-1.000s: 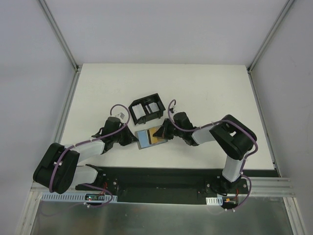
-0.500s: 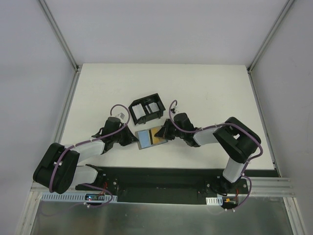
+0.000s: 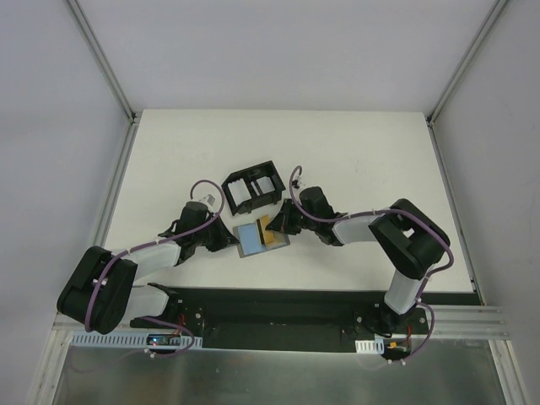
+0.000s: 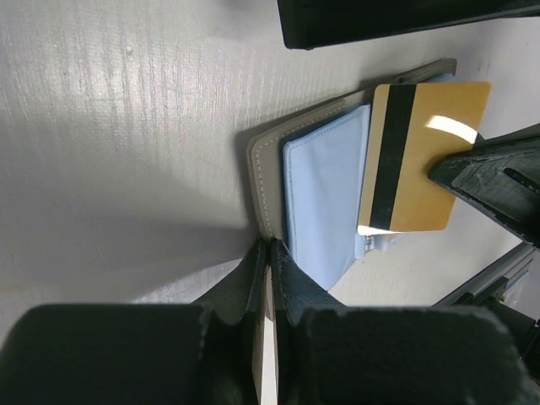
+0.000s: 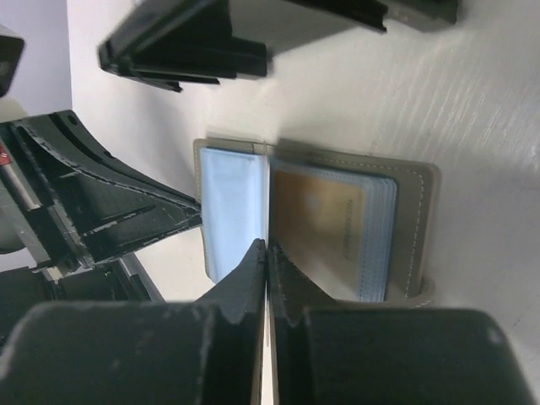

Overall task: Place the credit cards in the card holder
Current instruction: Insert the credit card into the card holder.

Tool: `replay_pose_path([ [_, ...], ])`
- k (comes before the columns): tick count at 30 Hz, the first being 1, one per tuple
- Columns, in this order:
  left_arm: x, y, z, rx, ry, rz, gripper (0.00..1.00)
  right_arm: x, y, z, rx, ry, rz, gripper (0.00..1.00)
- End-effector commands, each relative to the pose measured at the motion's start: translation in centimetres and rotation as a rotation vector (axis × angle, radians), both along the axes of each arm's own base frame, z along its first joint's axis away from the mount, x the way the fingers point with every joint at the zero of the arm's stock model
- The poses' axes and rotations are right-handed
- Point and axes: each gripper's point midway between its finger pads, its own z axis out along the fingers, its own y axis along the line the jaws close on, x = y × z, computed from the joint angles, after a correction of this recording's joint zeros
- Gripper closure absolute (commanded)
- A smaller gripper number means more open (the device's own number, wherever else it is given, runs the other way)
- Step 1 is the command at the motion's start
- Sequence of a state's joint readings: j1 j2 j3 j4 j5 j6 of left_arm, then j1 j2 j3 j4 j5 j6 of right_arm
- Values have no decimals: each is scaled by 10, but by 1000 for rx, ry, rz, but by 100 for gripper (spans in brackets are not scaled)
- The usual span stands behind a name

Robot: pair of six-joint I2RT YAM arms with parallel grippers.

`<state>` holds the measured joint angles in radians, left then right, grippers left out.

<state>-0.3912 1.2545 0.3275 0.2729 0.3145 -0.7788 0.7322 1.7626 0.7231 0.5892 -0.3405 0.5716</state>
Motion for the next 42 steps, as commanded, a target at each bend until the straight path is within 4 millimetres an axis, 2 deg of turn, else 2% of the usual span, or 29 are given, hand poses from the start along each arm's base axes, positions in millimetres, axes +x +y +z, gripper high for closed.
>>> replay_pose_path([
  [1,-5,1,-3,-4,14,0,100,-11,-1,-15,-17,48,42,99],
  [6,-5,1,-3,-5,14,1,100,-29,-5,-30,-39,94,65,99],
  [12,-5,1,-3,-7,14,-1,100,-35,-15,-43,-84,166,22,100],
  [23,-4,0,-1,-13,7,2,100,-39,-6,-53,-93,257,48,100],
  [28,-5,1,-1,-14,6,4,100,-40,0,-47,-78,250,64,100],
  [32,-5,1,-1,-15,5,5,100,-42,12,-36,-66,227,90,99],
  [37,-5,0,1,-22,1,5,100,-38,26,-23,-76,189,75,94],
  [42,-4,0,3,-22,-13,2,100,-30,23,-13,-119,122,63,89],
])
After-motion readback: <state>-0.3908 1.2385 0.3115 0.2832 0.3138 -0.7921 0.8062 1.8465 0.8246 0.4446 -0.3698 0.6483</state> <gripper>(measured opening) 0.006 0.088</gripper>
